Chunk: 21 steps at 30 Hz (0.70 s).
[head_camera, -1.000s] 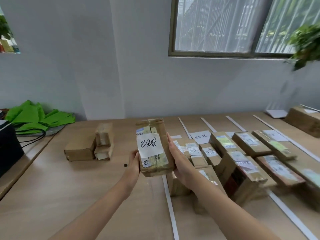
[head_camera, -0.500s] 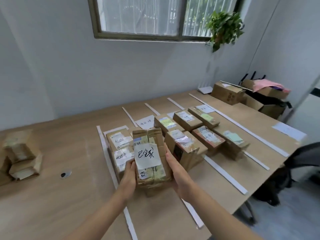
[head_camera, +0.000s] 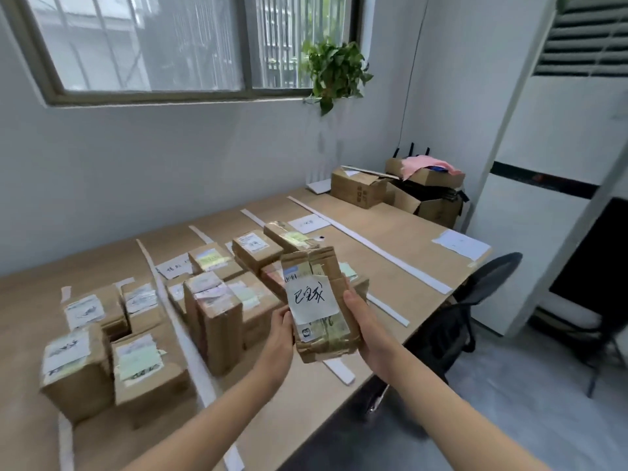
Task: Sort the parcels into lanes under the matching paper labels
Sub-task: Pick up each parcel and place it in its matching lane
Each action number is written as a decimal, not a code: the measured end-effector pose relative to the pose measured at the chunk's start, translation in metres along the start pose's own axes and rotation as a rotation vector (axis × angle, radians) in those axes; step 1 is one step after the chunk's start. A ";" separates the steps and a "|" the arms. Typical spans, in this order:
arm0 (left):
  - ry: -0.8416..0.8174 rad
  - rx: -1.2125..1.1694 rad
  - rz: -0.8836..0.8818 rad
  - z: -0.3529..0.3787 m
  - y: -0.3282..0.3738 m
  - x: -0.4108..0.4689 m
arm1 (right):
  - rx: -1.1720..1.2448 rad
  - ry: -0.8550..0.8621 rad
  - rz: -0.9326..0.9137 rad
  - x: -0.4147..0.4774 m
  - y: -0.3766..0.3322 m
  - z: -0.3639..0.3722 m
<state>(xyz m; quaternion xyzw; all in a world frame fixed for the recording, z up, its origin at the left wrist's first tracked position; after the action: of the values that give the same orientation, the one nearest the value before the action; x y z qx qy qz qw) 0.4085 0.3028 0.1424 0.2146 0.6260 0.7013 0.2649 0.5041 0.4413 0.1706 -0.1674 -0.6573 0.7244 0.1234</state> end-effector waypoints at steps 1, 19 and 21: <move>0.001 0.000 -0.018 0.016 -0.006 0.006 | -0.007 0.005 0.013 -0.001 0.003 -0.019; 0.058 0.048 -0.129 0.200 -0.059 0.246 | -0.205 0.105 0.153 0.180 0.007 -0.272; 0.051 0.060 -0.153 0.210 -0.056 0.276 | -0.228 0.083 0.152 0.212 0.004 -0.293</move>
<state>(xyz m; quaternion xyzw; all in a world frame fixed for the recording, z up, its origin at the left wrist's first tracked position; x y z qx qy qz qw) 0.3355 0.6439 0.1044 0.1559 0.6680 0.6652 0.2950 0.4291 0.7919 0.1258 -0.2595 -0.7151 0.6447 0.0755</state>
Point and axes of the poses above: each hand's wrist, its own x-axis towards the middle knuckle, its own z-axis out of the palm, y = z × x, the point moved 2 cm from there along x, towards the middle knuckle, and after that the axes turned 11 degrees about -x, right-handed, at the moved point
